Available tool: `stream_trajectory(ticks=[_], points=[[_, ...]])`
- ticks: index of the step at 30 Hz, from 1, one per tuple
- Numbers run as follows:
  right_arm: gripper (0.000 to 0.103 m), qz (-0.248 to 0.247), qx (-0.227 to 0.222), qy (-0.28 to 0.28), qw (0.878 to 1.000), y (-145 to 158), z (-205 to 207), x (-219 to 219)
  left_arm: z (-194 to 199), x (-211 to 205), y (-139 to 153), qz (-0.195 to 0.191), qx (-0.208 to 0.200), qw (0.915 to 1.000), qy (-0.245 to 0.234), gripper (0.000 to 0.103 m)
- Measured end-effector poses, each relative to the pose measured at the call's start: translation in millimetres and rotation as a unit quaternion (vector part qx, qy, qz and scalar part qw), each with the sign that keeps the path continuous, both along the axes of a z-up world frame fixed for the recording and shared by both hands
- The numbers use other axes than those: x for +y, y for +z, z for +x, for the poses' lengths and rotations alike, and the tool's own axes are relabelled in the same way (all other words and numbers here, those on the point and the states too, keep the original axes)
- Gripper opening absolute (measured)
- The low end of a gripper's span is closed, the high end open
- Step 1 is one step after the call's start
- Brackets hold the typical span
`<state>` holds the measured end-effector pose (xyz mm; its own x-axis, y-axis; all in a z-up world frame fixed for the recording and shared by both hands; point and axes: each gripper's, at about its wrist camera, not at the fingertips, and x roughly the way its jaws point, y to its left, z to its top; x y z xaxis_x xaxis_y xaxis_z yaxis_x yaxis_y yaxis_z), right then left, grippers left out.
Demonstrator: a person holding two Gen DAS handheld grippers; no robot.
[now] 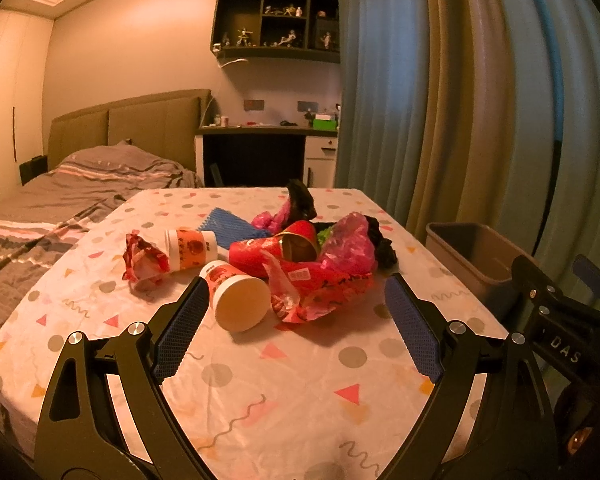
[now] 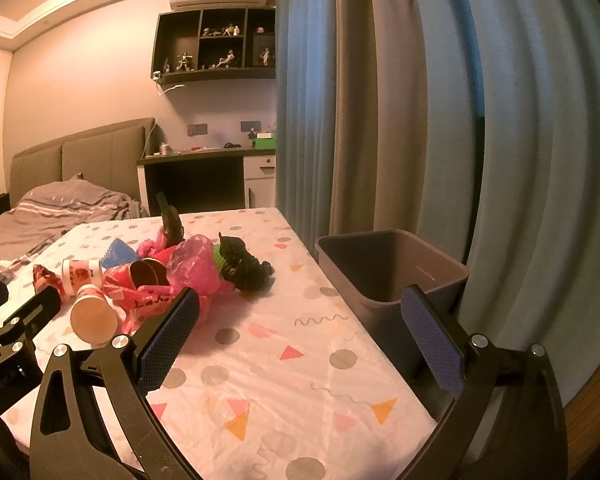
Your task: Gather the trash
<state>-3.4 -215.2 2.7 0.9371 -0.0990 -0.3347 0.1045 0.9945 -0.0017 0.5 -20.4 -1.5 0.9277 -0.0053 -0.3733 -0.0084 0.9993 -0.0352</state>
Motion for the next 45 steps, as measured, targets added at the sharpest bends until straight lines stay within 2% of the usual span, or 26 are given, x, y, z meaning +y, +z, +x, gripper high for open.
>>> stream_trajectory(ticks=[45], points=[[0.097, 0.001, -0.004, -0.004, 1.000, -3.5, 5.6, -3.1, 5.0, -3.4, -1.6, -0.010, 0.007, 0.9999, -0.007, 0.088]])
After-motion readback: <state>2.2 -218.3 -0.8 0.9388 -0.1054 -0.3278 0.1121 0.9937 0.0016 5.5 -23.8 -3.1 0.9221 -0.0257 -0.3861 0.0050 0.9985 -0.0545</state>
